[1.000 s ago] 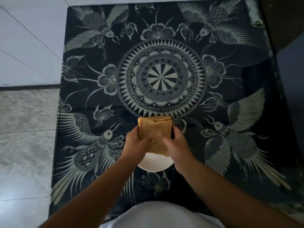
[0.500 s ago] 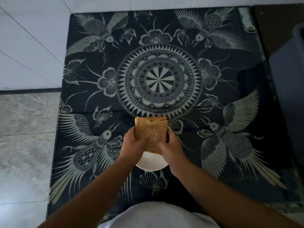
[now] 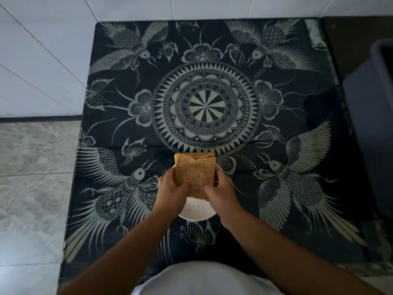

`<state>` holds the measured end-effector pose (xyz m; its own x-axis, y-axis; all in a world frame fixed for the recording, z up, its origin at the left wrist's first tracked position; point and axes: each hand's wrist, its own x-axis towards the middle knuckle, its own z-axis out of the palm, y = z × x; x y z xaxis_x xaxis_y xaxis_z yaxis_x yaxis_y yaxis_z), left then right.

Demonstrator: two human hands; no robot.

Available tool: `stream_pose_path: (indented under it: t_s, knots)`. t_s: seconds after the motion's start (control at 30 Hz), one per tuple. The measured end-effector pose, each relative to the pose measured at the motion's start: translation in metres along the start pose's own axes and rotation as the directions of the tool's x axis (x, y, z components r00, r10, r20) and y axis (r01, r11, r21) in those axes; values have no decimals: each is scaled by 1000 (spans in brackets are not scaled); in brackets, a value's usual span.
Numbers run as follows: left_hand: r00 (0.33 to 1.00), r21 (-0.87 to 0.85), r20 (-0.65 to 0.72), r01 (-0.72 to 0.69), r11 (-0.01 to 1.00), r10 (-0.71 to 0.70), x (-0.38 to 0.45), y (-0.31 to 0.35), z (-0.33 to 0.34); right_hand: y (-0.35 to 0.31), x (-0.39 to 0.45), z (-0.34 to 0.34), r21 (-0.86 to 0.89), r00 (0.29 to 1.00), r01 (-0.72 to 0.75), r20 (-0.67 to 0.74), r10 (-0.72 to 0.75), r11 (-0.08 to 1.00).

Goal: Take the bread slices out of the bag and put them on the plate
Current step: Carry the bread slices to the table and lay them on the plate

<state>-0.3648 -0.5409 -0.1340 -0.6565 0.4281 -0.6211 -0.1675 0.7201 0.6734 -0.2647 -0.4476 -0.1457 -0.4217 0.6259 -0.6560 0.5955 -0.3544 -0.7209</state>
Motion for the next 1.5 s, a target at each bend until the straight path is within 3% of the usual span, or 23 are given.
stream_pose_path:
  t_s: [0.2,0.53,0.73,1.17,1.5]
  knots:
    - [999,-85,26,26,996,-24,-12,-5,-2,5,-8,1,-34,1000,15,-13,-16,999]
    - [997,-86,80,-4,996,11,-10,-14,-2,11,-5,0,-66,999,-26,-20,25,997]
    - [1000,-83,12,-16,996,17,-10,-26,0,14,-7,-1,6,996,-15,-89,16,1000]
    - [998,-39,52,-27,999,29,-28,-35,0,24,-30,3,63,996,-18,-89,24,998]
    - [991,-16,114,-75,997,76,-36,-30,-2,20,-33,2,-70,999,-4,-53,0,998]
